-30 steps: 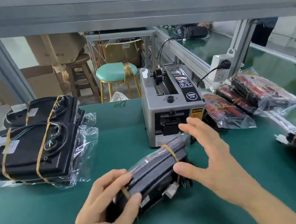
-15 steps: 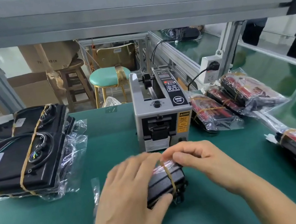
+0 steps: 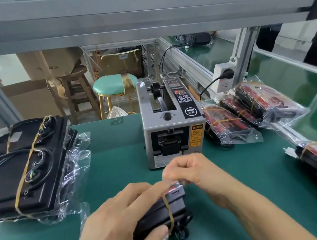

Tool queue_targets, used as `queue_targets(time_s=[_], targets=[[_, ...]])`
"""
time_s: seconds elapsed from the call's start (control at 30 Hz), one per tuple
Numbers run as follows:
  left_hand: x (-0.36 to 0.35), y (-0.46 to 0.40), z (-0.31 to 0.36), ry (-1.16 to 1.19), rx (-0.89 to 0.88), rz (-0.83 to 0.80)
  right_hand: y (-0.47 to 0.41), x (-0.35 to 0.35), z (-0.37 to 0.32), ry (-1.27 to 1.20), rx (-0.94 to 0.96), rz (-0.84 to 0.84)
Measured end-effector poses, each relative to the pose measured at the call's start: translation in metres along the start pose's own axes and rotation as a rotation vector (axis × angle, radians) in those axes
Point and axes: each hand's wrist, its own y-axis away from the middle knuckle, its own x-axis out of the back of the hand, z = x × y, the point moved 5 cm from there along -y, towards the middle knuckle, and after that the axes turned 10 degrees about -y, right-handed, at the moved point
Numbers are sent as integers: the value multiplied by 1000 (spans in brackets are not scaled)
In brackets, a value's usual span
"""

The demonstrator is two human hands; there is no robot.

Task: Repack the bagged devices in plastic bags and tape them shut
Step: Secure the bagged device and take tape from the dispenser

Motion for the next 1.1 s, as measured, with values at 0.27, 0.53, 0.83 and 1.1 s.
queue_targets(time_s=[0.27, 0.53, 0.83, 1.1], targets=[[-10, -3, 0, -100, -168, 34, 16, 38, 25, -48, -110, 553], [-7, -4, -3, -72, -104, 108, -5, 29, 6, -291, -55, 783], [-3, -1, -8, -87, -28, 91, -21, 20, 1, -426, -95, 916], [-3, 1, -3, -27, 41, 26, -26, 14, 4, -587, -135, 976]])
